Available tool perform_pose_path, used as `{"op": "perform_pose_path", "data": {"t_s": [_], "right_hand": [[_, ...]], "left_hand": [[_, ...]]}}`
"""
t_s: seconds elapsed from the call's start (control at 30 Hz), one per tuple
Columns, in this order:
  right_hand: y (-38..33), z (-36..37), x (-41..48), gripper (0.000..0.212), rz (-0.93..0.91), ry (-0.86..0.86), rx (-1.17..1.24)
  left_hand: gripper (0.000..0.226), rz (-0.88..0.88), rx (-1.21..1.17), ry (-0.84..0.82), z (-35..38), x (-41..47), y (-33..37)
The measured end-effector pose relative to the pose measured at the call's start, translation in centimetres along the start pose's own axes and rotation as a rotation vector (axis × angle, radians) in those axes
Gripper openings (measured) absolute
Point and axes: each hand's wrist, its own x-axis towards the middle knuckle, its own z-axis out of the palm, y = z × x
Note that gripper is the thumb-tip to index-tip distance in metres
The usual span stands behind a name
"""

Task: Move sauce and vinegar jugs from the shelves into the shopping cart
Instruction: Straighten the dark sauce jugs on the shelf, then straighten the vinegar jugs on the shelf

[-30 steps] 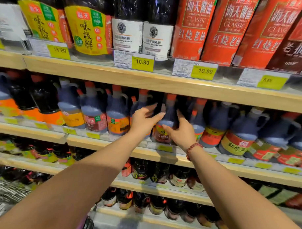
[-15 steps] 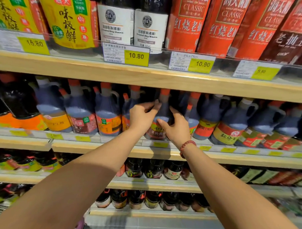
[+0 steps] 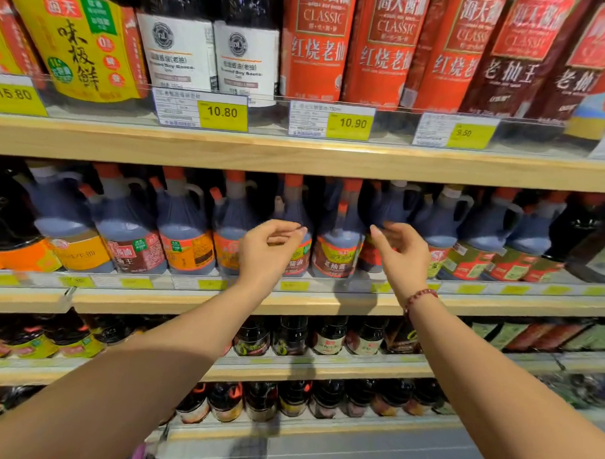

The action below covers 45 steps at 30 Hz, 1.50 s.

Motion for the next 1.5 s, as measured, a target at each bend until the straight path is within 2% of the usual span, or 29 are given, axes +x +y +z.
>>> {"op": "perform_pose_path", "data": {"t_s": [0.13,0.23,0.37,0.67,1.03,1.2,1.37,1.5], "right_hand": [[0.4,0.3,2.3,0.048,0.077,-0.148,0.025],[0.3,1.1,2.8,0.052,0.037,-0.231,-0.006],[0.5,1.8,2.5,0.05,-0.032,-0.271,-0.079],[1.4,2.6,1.9,0.05,-0.073,-0.162,-0.058],[1.6,0.5,1.0,0.053,-0.019,-0.178,-0.018],[2.3,-2.9,0.0,0.05,0.025,-0.125,-0.007],[2.9,-7.3,-1.7,0.039,0.076,-0.004,0.045],[4.3,-12.5,-2.6,0.043,0.129,0.093,-0.02]], "left_hand": [[0.041,-0.05,-0.091,-0.123,3.6,0.5,1.6],[0.051,-0.044,-0.062,-0.115,5.9,1.1,1.9],[0.04,0.023,0.138,-0.035,7.1,1.7,1.9],[0.028,0.108,0.312,-0.023,7.0,1.8,2.2],[0.037,-0.002,0.13,-0.032,5.9,-0.3,1.5],[0.019,-0.052,0.038,-0.121,6.2,-2.5,0.2],[0.021,-0.012,0.018,-0.314,10.8,-4.4,0.7],[0.024,0.032,-0.002,-0.426,15.4,-6.3,2.1]]}}
